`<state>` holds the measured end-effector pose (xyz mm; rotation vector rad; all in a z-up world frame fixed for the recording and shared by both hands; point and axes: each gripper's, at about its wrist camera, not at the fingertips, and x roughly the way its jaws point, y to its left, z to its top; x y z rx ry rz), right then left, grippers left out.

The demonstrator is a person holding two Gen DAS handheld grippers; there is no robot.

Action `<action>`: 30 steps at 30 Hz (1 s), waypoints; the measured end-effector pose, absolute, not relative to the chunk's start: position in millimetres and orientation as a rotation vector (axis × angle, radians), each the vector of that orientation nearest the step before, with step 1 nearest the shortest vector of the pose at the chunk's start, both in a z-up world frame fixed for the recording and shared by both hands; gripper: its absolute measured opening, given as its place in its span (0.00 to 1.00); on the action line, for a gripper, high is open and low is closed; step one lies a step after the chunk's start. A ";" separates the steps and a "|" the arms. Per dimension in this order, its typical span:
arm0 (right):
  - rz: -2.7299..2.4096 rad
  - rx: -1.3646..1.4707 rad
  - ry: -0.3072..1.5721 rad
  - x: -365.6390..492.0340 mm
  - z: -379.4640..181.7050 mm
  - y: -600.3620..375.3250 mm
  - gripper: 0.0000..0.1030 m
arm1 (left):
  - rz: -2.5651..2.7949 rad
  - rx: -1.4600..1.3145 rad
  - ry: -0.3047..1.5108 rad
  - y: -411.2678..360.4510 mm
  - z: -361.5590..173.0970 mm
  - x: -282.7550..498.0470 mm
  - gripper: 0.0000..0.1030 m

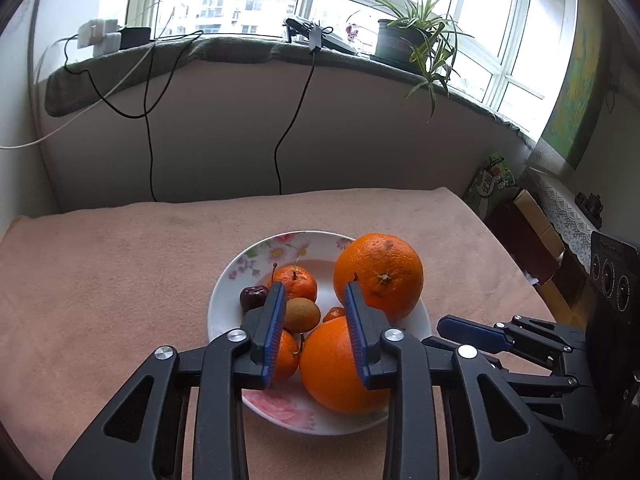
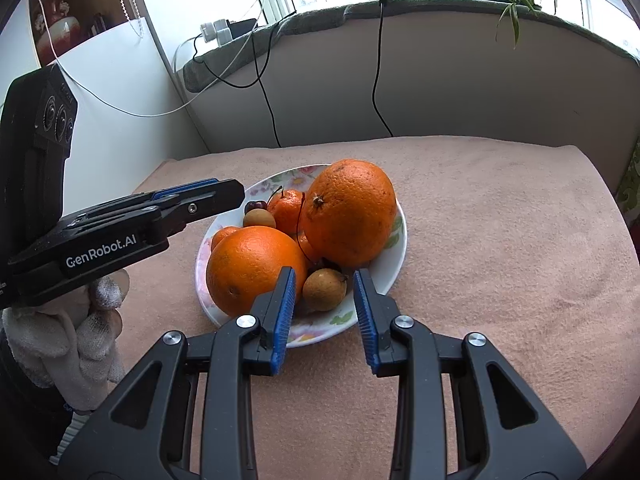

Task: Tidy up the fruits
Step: 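Lower both brown fruits into the plate and open both grippers, then withdraw both open tools back from the plate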

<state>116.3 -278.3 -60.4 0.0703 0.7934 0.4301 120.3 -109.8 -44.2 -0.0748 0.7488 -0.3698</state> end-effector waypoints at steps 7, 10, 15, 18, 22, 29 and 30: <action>0.432 0.072 0.759 103.4 -48.0 -279.6 0.30 | -0.343 -0.069 0.709 -103.7 -35.6 95.9 0.40; 0.426 0.062 0.739 96.4 -43.3 -278.4 0.30 | -0.329 -0.064 0.687 -103.3 -31.1 82.3 0.58; 0.393 0.057 0.700 81.5 -39.5 -282.6 0.63 | -0.279 -0.057 0.650 -100.8 -23.5 63.1 0.70; 0.366 0.051 0.687 76.4 -37.1 -287.1 0.71 | -0.233 -0.042 0.635 -100.3 -21.5 54.6 0.74; 0.333 0.055 0.686 73.0 -36.0 -294.0 0.75 | -0.197 -0.028 0.639 -100.2 -23.0 46.6 0.74; 0.303 0.073 0.684 73.7 -36.9 -302.3 0.84 | -0.165 -0.031 0.657 -96.9 -26.1 40.7 0.79; 0.303 0.075 0.685 73.8 -37.2 -301.9 0.84 | -0.163 -0.033 0.657 -96.1 -25.8 40.6 0.79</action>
